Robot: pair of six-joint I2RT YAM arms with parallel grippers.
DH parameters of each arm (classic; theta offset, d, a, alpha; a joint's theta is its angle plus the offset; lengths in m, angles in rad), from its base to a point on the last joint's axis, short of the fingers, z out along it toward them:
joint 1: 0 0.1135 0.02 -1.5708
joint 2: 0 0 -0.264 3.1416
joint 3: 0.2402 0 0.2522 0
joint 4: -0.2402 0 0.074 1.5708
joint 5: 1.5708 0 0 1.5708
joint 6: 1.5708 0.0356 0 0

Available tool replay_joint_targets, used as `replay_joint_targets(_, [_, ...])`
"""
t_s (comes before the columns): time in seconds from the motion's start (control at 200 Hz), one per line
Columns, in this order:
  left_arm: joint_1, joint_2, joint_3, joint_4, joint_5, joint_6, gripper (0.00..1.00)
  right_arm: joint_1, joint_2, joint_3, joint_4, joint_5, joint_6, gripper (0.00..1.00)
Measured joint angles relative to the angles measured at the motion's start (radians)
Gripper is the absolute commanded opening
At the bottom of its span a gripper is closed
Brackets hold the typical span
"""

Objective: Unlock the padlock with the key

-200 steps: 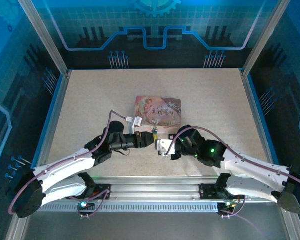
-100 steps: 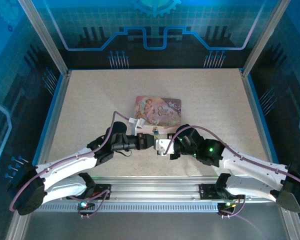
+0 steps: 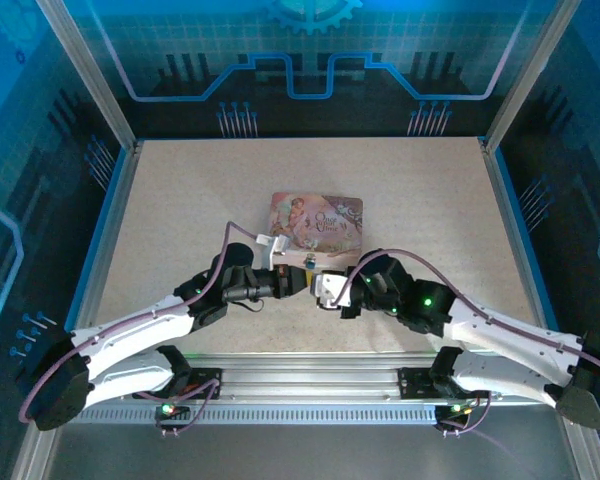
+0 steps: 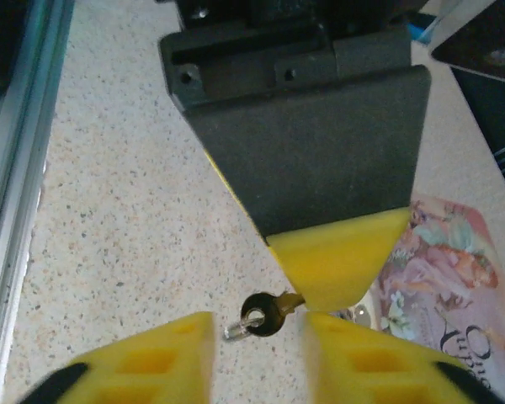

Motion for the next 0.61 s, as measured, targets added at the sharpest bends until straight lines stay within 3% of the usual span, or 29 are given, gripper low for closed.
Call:
replay_joint_targets(0.145, [0.000,-0.056,-0.001,0.000,-0.047,0.051,0.00,-0.093,-0.076,-0.074,0.065,-0.092,0.140,0.61])
replay_joint_targets(0.255, [0.000,-0.097,-0.001,0.003,-0.074,0.099,0.00,-0.203,-0.122,-0.143,0.169,-0.187,0.344,0.69])
replay_joint_targets(0.445, [0.000,-0.142,-0.035,0.087,-0.097,0.139,0.00,-0.383,-0.092,-0.211,0.404,-0.360,0.780,0.69])
replay_joint_targets(0.605, [0.000,-0.157,-0.061,0.152,-0.119,0.152,0.00,-0.411,-0.002,-0.269,0.668,-0.484,1.077,0.70])
